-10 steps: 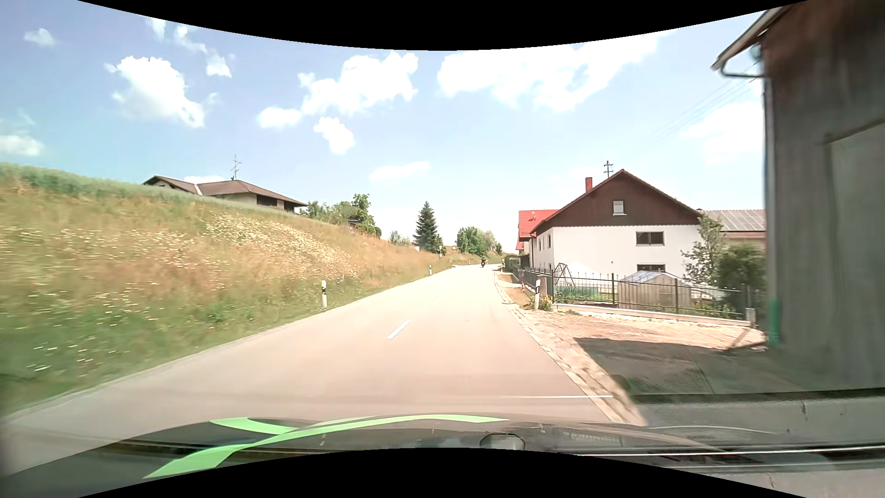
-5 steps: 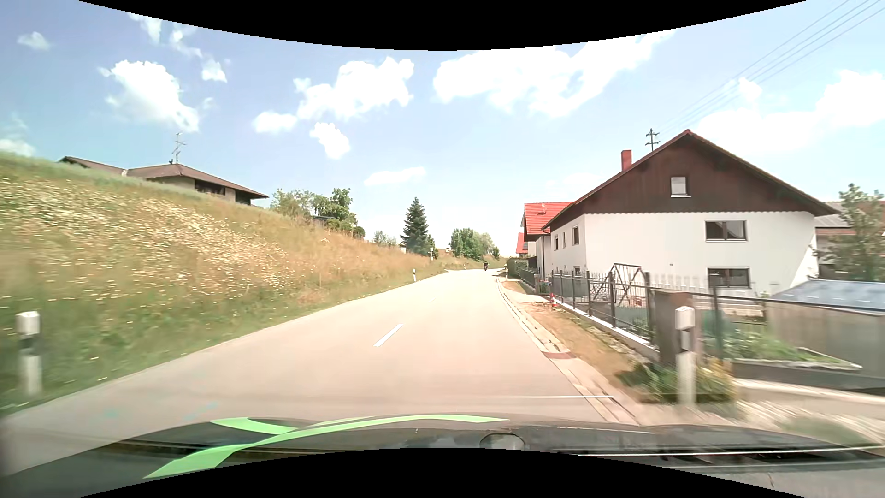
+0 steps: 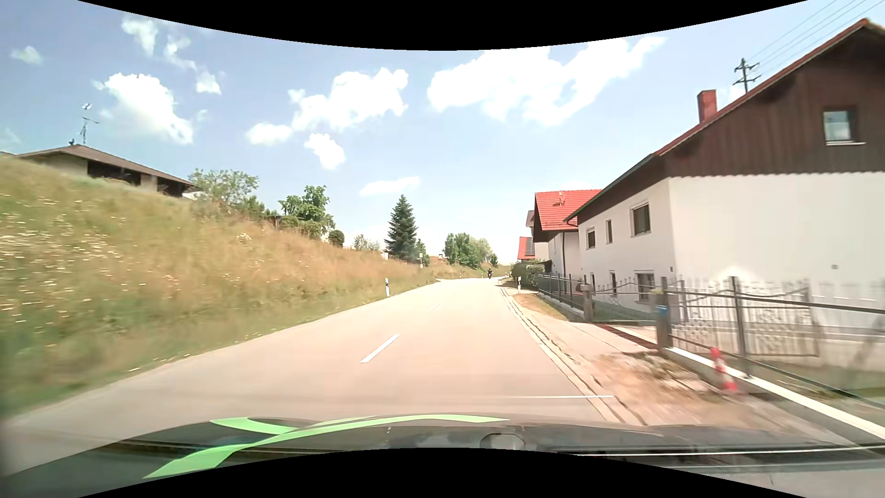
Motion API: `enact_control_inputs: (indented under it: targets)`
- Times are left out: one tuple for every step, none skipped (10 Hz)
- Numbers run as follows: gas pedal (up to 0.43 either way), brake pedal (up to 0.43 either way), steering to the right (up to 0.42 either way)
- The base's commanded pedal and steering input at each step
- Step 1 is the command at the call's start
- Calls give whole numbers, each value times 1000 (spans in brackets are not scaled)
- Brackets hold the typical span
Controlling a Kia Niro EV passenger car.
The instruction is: Follow the waypoints while adhering to traffic rules and regulations
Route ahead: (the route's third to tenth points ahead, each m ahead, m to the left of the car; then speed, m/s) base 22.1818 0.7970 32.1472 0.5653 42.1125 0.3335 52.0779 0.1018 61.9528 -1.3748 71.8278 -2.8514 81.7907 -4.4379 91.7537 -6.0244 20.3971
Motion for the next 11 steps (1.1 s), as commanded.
enact_control_inputs:
  targets:
    - [209,0,8]
    - [209,0,7]
    - [209,0,5]
    - [197,0,5]
    - [177,0,5]
    - [169,0,5]
    - [157,0,5]
    - [157,0,5]
    - [169,0,5]
    - [189,0,5]
    - [220,0,5]
